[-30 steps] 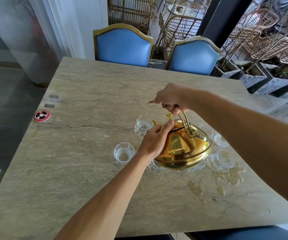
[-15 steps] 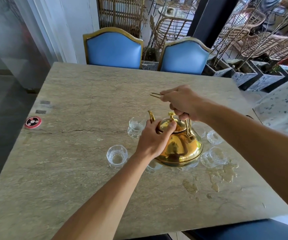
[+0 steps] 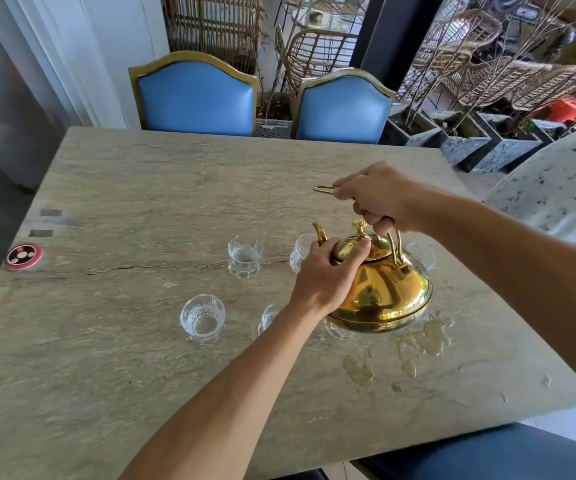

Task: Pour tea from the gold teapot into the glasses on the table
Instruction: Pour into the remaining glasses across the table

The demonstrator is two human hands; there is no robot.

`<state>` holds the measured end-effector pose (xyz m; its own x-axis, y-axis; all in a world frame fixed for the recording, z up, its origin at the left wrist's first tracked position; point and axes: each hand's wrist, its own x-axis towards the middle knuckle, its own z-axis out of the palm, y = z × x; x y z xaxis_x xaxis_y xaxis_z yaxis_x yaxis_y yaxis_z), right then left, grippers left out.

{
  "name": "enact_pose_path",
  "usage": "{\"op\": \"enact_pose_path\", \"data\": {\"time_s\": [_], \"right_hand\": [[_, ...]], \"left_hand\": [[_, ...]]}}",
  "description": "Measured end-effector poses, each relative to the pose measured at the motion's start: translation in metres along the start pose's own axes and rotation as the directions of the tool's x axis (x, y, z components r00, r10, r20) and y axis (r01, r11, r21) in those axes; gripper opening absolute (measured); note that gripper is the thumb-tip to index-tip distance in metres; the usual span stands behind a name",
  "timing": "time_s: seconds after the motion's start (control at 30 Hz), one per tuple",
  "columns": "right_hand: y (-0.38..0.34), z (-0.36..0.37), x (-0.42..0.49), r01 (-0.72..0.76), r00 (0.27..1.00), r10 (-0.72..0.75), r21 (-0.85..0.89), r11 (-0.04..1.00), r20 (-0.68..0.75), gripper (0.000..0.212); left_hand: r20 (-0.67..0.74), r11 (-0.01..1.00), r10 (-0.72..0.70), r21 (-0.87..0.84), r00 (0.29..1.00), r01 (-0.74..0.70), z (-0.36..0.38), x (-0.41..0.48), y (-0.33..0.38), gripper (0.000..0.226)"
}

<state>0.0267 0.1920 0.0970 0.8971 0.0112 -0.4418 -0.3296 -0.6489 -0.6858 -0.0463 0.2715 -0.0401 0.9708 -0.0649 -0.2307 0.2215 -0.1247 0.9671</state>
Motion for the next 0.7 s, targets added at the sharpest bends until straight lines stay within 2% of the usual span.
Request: {"op": "enact_pose_path", "data": {"time_s": [0.1,0.23,0.47,0.7], "right_hand": [[0.006,-0.008,0.005,-0.025,1.0,0.025,-0.026,0.999,0.001,0.034],[0.012,-0.015,0.015,-0.042,0.999,0.043,-0.059,0.997,0.02,0.031],[0.016,-0.017,0.032,-0.064,0.994,0.078,-0.173,0.983,0.075,0.029],[0.015,-0.018,0.041,-0.07,0.99,0.096,-0.237,0.969,0.103,0.011]], "left_hand": [[0.014,1.0,-0.021,-0.01,1.0,0.021,0.011,0.004,0.001,0.061],[0.012,0.998,-0.051,-0.031,0.999,0.051,0.024,0.008,0.004,0.076],[0.018,0.989,-0.105,-0.105,0.994,0.106,0.038,0.017,-0.004,0.039],[0.007,0.972,-0.139,-0.191,0.99,0.138,0.049,0.022,-0.008,0.062]]}}
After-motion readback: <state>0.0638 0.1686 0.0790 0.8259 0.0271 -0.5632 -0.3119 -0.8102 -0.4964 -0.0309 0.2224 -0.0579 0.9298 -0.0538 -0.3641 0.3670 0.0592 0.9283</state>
